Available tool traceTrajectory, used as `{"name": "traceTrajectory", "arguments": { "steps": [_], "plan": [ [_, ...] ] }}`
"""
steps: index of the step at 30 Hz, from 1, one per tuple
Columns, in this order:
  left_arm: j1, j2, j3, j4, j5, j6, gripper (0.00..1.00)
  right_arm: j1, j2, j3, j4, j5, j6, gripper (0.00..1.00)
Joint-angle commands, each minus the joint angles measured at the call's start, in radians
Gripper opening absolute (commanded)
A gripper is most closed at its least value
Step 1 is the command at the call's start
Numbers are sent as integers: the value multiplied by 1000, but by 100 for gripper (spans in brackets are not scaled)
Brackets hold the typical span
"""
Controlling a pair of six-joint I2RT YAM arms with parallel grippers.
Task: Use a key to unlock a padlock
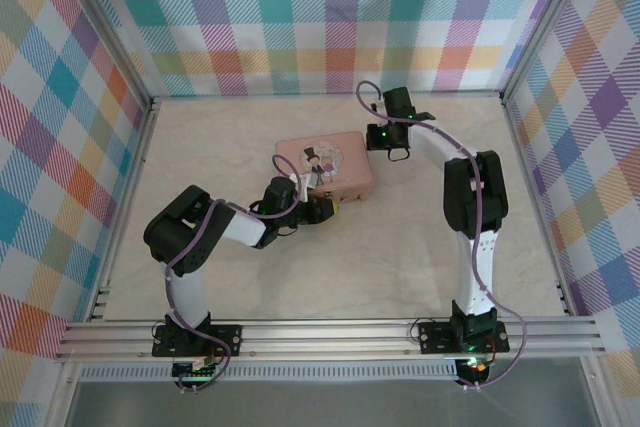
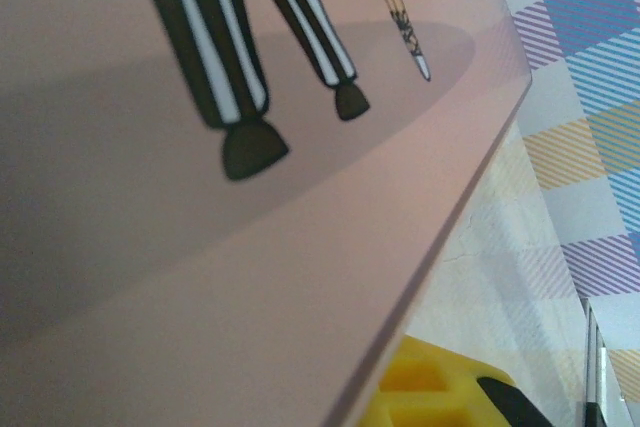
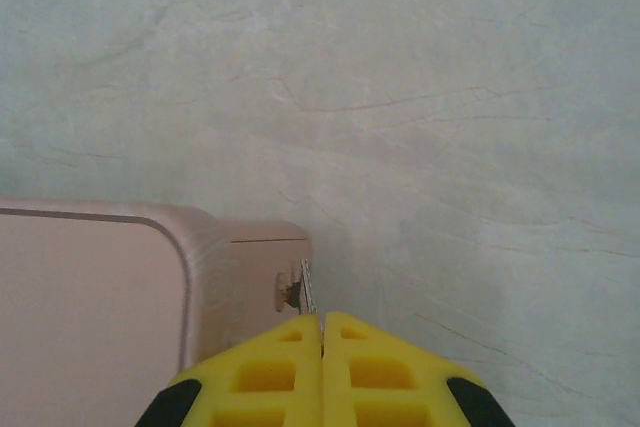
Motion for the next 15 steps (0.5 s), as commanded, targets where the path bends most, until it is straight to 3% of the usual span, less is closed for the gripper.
{"name": "traceTrajectory", "arguments": {
  "steps": [1, 9, 15],
  "plan": [
    [-16, -10, 2, -67, 30, -32, 16, -13, -27, -5, -49, 73, -16, 0],
    [-17, -17, 16, -68, 25, -57, 16, -63, -153, -101, -35, 89, 16, 0],
    [-17, -35, 57, -139, 36, -95, 16, -82, -314, -269, 42, -6, 70, 0]
  ]
}}
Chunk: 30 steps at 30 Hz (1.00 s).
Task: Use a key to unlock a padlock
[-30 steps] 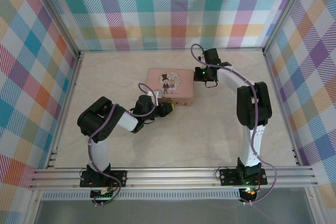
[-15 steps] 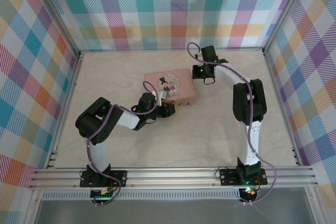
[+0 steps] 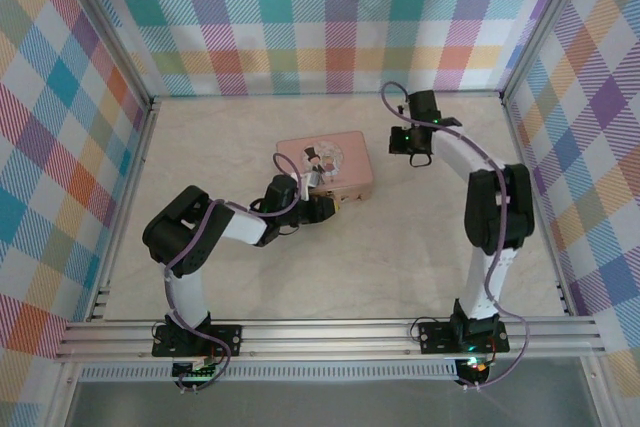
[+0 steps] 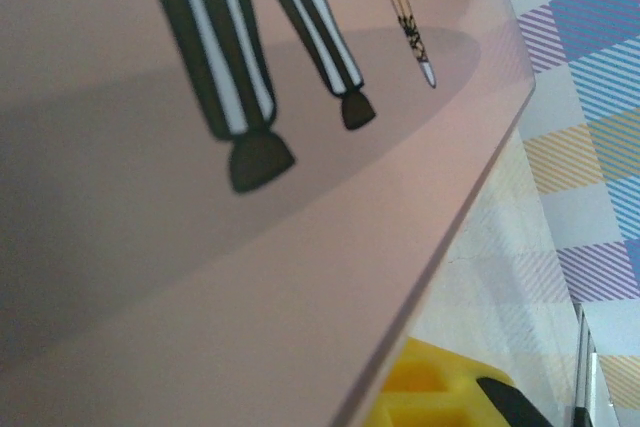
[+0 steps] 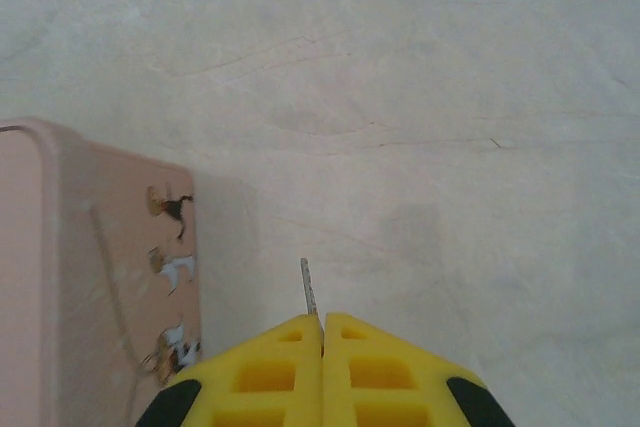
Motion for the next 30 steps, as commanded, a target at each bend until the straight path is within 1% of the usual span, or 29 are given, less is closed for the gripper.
{"name": "traceTrajectory", "arguments": {
  "steps": [1, 6, 10, 17, 19, 25, 30],
  "plan": [
    [-11, -29, 35, -92, 38, -68, 16, -7, -119, -88, 65, -90, 54, 0],
    [-11, -44, 80, -161, 43, -97, 15, -51, -295, -280, 200, -276, 143, 0],
    [-11, -43, 140, -263, 55, -110, 13, -70, -413, -400, 284, -422, 198, 0],
    [-11, -53, 188, -301, 57, -153, 14, -84, -601, -555, 397, -588, 296, 0],
    [-11, -58, 198, -301, 59, -175, 14, -84, -651, -589, 421, -628, 319, 0],
    [-11, -69, 243, -327, 58, -204, 14, -84, -762, -686, 492, -693, 405, 0],
    [-10, -68, 274, -328, 61, -235, 15, -84, -831, -772, 568, -719, 482, 0]
  ]
}}
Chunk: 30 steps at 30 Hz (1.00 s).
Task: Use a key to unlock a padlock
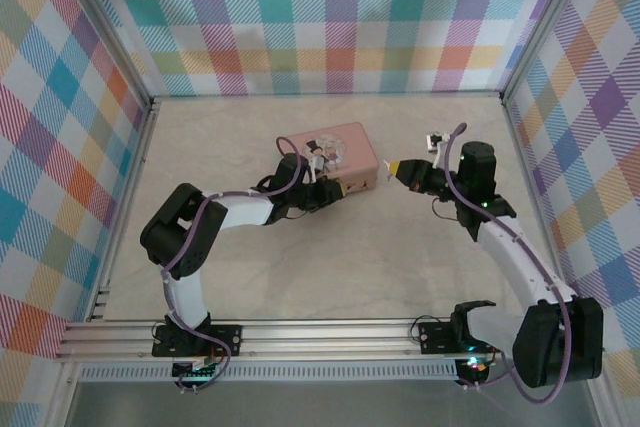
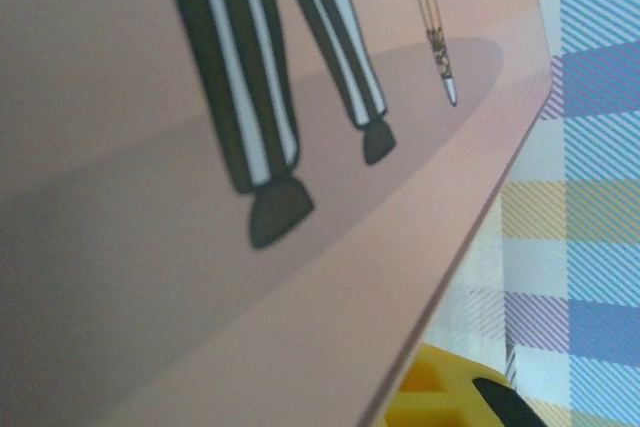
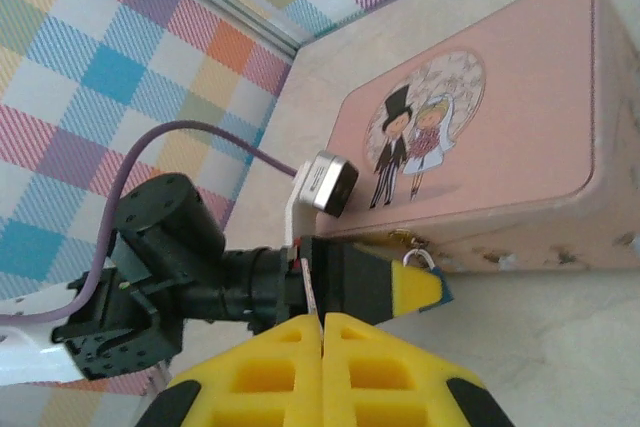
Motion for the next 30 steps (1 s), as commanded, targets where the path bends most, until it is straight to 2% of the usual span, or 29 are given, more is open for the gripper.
{"name": "traceTrajectory", "arguments": {
  "steps": [1, 8, 14, 24, 30],
  "plan": [
    [-6, -47, 45, 16, 61, -61, 15, -3, -43, -50, 90, -52, 78, 0],
    [-6, -45, 84, 1, 80, -117, 15, -4, -90, -177, 239, -55, 204, 0],
    [-5, -53, 88, 10, 79, -146, 15, 8, -43, -292, 456, -43, 339, 0],
    [-1, -53, 68, 55, 78, -166, 15, 30, 38, -354, 585, -11, 393, 0],
    [0, -57, 62, 69, 81, -168, 15, 30, 52, -337, 584, -6, 401, 0]
  ]
}}
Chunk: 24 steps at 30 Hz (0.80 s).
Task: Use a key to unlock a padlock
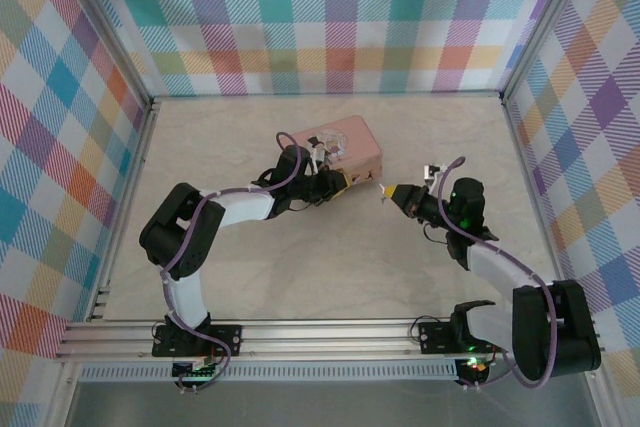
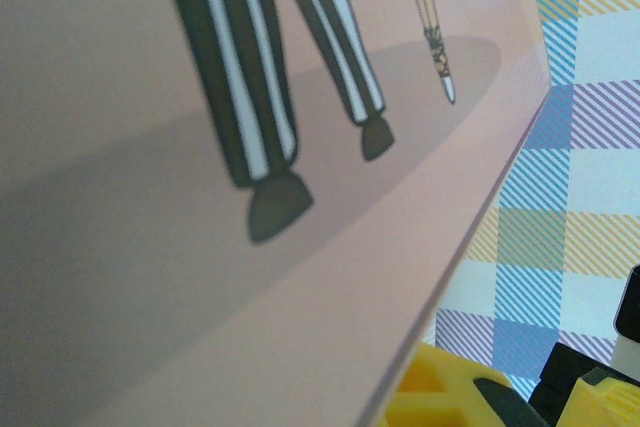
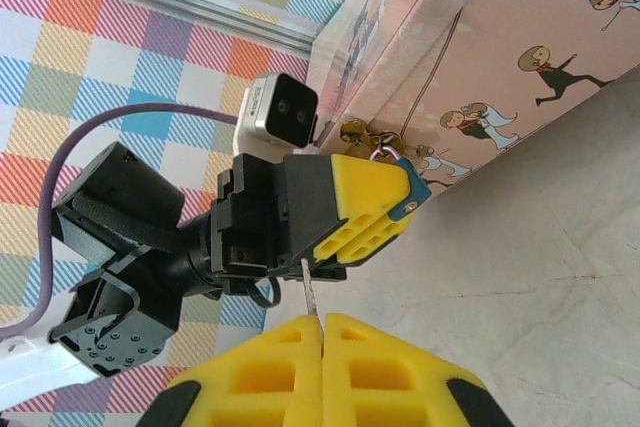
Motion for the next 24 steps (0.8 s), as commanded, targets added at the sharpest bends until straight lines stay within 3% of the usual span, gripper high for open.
{"name": "traceTrajectory", "arguments": {
  "steps": [1, 11, 24],
  "plan": [
    [0, -52, 4, 72, 55, -36, 15, 6, 1, 18, 48, 2, 10, 0],
    [3, -56, -8, 91, 61, -44, 15, -6, 25, 116, -128, 45, -45, 0],
    [3, -69, -12, 114, 65, -56, 15, -15, 192, 97, 24, -13, 48, 0]
  ]
}}
